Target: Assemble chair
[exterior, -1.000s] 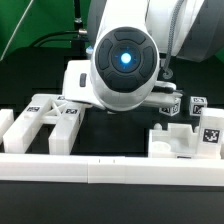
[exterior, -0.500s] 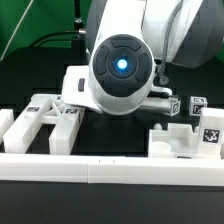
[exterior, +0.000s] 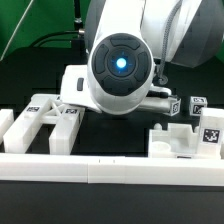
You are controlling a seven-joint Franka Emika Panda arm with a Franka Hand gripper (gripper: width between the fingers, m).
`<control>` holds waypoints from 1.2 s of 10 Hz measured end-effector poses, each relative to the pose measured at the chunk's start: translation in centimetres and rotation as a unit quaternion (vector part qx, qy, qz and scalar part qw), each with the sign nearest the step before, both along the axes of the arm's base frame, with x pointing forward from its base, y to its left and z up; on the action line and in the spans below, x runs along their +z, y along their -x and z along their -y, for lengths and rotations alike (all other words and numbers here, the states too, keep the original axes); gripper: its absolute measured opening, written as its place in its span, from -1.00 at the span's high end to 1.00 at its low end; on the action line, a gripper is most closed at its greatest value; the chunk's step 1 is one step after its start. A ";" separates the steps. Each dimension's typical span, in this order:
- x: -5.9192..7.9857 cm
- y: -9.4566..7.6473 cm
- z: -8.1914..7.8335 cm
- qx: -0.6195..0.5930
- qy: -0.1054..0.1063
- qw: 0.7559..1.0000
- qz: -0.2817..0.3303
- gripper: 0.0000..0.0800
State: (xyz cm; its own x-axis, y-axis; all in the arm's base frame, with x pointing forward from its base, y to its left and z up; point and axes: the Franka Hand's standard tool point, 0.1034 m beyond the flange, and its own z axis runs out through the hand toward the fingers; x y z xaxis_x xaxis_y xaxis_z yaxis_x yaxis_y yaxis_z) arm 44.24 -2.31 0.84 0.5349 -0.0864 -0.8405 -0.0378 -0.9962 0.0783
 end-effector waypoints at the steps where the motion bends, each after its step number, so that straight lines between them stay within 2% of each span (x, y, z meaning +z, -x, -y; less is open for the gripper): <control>1: 0.7 -0.8 0.6 0.021 0.010 1.000 -0.003 0.29; 2: 1.5 -1.9 1.1 0.039 0.017 0.999 -0.004 0.29; 3: 2.3 -3.0 1.6 0.059 0.011 0.998 0.002 0.29; 7: 6.9 -6.5 2.2 0.074 -0.024 0.997 0.013 0.29; 8: 7.5 -6.7 2.4 0.077 -0.020 0.997 0.017 0.29; 9: 7.1 -6.6 2.5 0.077 -0.019 0.997 0.017 0.29; 11: 7.0 -7.3 2.6 0.081 -0.018 0.996 0.039 0.29; 12: 6.7 -8.5 2.5 0.081 -0.015 0.993 0.084 0.29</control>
Offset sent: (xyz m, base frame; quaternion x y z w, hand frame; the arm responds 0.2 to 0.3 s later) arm 0.0393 -0.0111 0.0469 -0.0429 -0.0205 -0.0722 0.9963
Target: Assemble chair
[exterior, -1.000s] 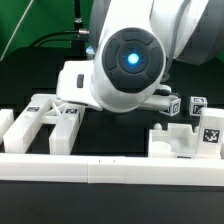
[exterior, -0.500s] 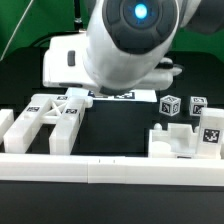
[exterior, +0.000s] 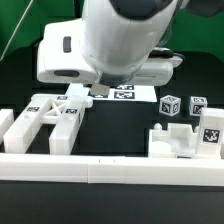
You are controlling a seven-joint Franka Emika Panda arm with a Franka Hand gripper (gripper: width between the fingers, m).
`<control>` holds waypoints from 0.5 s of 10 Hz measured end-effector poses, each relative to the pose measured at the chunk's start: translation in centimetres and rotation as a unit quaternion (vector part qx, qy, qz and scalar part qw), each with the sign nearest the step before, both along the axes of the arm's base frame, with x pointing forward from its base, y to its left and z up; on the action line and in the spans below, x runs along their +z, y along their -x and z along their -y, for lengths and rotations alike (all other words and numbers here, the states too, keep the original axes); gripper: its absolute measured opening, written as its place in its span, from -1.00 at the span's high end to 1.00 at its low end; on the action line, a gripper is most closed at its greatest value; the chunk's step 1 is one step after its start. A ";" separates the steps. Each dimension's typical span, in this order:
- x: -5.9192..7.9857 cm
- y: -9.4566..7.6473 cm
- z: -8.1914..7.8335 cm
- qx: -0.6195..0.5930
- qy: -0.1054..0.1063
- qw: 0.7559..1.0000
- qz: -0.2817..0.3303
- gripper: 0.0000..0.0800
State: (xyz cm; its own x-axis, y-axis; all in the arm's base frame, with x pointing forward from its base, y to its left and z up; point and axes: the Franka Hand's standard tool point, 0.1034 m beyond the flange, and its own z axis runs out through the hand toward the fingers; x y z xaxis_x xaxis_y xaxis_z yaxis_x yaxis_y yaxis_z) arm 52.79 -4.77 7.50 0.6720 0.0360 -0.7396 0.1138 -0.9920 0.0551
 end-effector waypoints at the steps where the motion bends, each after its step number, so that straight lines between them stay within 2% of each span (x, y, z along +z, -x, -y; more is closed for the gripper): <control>1: 0.5 -1.1 -1.0 -0.019 -0.006 0.997 0.073 0.29; 2: 1.7 -1.1 -1.6 -0.045 -0.007 0.994 0.100 0.29; 3: 2.2 -2.7 -2.0 -0.067 0.002 0.989 0.133 0.29; 4: 2.7 -5.0 -2.3 -0.064 -0.002 0.979 0.195 0.29; 5: 3.2 -5.8 -2.1 -0.035 -0.007 0.972 0.233 0.29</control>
Offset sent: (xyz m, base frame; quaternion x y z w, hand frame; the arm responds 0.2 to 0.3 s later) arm 0.0437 0.0263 0.0250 0.0651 0.2526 0.0884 0.9613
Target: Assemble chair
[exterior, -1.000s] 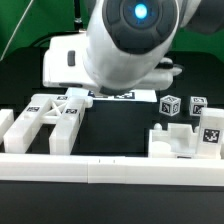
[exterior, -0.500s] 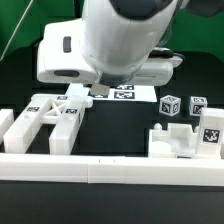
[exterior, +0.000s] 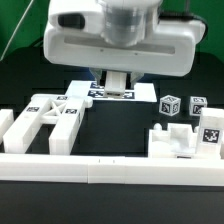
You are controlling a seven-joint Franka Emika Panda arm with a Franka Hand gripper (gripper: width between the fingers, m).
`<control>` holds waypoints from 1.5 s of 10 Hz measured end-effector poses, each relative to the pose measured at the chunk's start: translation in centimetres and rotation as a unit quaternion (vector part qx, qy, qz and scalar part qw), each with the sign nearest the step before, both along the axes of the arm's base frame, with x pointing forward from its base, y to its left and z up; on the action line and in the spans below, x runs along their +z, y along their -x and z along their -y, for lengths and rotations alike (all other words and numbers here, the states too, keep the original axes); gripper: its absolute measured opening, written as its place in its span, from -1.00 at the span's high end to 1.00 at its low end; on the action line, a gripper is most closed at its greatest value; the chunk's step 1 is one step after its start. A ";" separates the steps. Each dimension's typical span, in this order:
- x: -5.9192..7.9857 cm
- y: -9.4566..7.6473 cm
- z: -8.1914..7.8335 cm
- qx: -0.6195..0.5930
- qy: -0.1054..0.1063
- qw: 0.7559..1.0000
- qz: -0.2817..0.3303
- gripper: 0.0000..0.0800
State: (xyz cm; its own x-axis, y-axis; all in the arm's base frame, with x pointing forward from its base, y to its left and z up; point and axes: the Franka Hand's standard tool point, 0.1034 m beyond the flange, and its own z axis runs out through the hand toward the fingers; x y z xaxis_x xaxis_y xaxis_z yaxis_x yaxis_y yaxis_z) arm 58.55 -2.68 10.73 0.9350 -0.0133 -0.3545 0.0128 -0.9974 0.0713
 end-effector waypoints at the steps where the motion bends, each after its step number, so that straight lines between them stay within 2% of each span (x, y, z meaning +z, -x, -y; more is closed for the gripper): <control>1: -0.2 -0.2 0.0 0.000 0.000 1.000 0.031 0.29; 4: -0.2 -1.2 0.1 0.003 0.000 0.991 0.133 0.29; 6: 1.5 -3.7 -0.9 -0.035 -0.017 0.977 0.211 0.28; 8: 2.7 -6.2 -1.9 -0.051 -0.013 0.955 0.290 0.28; 10: 2.0 -5.8 -1.3 -0.045 -0.004 0.940 0.339 0.28; 11: 2.1 -6.1 -1.3 -0.041 0.001 0.928 0.371 0.28; 12: 1.8 -5.9 -1.9 -0.061 -0.003 0.927 0.370 0.28; 13: 1.6 -6.1 -3.4 -0.081 -0.012 0.925 0.371 0.28; 15: 1.4 -6.3 -5.3 -0.085 -0.022 0.925 0.371 0.28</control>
Offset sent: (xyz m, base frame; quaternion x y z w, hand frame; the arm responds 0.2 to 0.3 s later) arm 0.0000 0.0000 0.0000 0.0000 0.1296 0.0000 0.9916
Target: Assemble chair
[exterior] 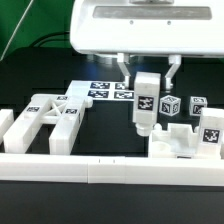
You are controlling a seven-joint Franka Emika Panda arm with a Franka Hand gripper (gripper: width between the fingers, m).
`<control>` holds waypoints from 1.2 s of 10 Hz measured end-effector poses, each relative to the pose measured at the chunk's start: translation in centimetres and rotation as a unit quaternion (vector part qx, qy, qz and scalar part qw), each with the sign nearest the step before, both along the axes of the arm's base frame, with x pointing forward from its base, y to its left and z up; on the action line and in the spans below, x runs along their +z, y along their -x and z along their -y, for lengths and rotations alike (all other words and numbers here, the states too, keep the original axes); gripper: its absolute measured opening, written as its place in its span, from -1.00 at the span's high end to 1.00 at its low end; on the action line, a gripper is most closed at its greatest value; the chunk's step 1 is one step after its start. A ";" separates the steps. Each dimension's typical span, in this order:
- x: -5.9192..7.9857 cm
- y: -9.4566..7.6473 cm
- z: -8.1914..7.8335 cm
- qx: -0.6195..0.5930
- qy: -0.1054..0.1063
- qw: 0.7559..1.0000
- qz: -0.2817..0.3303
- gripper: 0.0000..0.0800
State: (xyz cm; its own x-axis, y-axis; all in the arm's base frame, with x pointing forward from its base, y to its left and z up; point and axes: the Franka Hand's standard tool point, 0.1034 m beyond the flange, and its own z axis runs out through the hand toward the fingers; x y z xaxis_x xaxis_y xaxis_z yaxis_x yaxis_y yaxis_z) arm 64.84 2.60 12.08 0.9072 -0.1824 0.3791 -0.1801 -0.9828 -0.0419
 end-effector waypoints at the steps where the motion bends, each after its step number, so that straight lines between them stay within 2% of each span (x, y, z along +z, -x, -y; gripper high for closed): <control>1: -0.2 0.1 -0.7 -0.003 -0.005 1.000 -0.002 0.28; 2: -0.7 0.4 -1.7 -0.013 -0.009 1.000 -0.010 0.28; 5: -0.9 0.6 -1.8 -0.005 -0.005 1.000 -0.013 0.28; 7: -1.8 1.4 -2.6 -0.004 -0.004 1.000 -0.007 0.28; 12: -2.4 1.4 -1.7 0.005 0.004 1.000 -0.010 0.28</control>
Offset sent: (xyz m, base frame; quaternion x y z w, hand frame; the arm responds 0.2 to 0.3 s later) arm 0.0000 0.0000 0.0000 0.0000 0.0000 0.0000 1.0000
